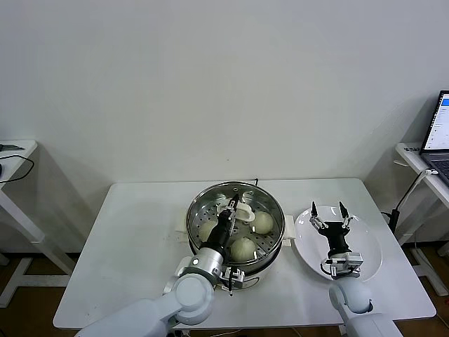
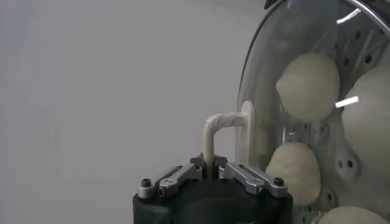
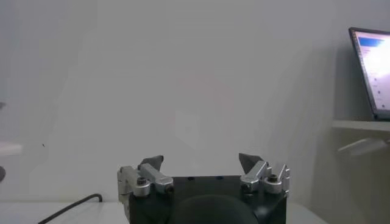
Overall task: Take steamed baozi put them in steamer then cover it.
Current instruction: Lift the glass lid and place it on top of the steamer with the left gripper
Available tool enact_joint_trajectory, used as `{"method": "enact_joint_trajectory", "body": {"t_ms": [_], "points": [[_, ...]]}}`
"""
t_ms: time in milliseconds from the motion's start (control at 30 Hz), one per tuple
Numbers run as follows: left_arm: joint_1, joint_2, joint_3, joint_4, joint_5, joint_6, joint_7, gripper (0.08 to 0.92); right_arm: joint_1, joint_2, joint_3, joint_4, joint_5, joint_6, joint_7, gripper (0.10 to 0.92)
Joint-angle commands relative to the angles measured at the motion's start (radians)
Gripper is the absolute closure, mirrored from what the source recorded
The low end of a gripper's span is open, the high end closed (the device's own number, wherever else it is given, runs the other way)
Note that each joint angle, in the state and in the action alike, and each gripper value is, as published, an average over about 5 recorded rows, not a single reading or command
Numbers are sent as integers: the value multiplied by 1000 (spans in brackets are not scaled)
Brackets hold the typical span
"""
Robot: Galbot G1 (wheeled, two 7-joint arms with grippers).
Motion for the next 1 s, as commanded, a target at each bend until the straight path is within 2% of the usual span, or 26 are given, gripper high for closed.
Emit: {"method": "enact_joint_trajectory", "body": {"t_ms": [33, 1000], "points": [[0, -1, 0, 5, 13, 15, -5, 802, 2, 0, -1, 1, 0, 0, 0, 203], [17, -3, 1, 10, 28, 0, -12, 802, 5, 0, -1, 0, -3, 0, 1, 203]]}}
